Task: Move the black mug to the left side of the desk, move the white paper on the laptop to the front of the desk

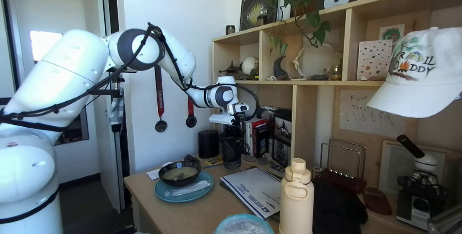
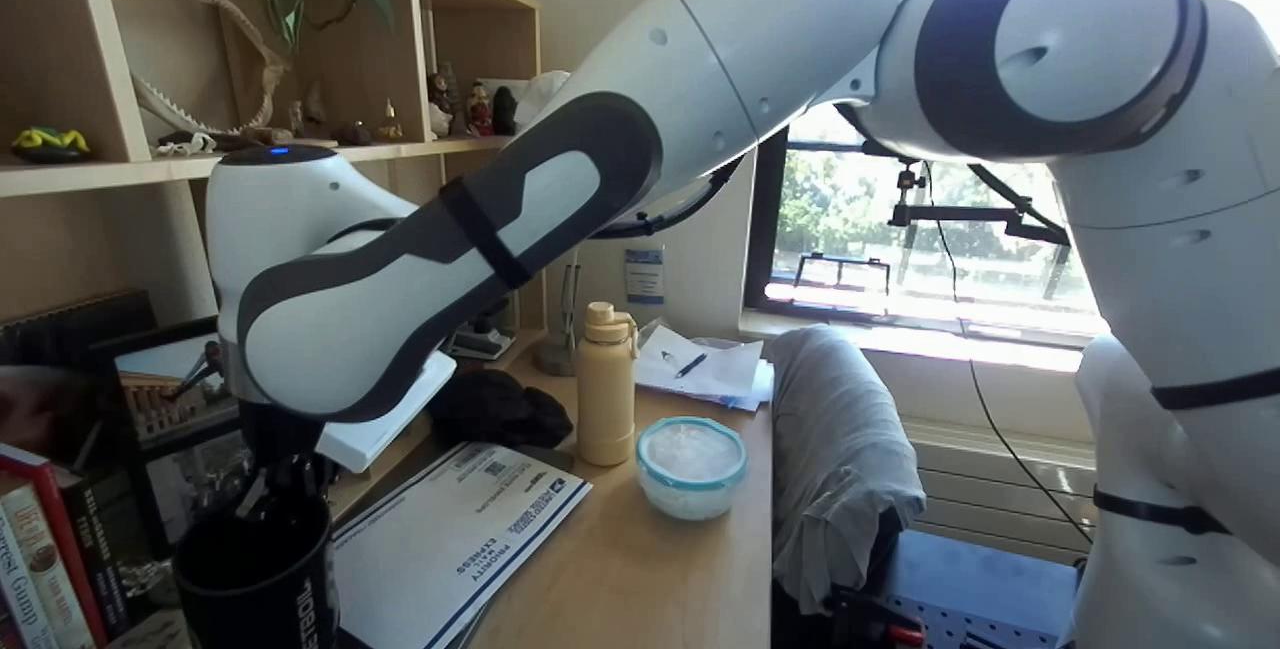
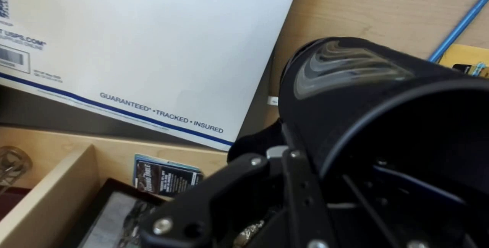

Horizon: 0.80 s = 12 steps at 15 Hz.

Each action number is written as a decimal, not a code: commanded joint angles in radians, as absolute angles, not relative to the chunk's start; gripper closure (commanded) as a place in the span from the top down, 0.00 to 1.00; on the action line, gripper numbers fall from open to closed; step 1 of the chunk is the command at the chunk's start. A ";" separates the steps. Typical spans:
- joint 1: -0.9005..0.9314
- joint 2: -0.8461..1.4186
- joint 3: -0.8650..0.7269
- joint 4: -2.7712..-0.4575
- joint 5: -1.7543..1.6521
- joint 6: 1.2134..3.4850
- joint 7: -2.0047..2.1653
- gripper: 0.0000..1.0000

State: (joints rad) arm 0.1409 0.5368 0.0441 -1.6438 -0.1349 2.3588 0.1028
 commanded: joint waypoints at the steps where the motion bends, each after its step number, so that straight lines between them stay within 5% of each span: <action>1: 0.157 0.647 0.050 -1.486 -0.111 2.238 0.091 0.01; 6: 0.156 0.741 0.057 -1.351 -0.068 2.091 0.089 0.01; 7: 0.152 0.747 0.055 -1.332 -0.061 2.071 0.091 0.30; 12: 0.144 0.756 0.047 -1.277 -0.056 2.007 0.098 0.60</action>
State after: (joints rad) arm 0.1493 0.7453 0.0482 -1.3303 -0.0760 2.0632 0.1015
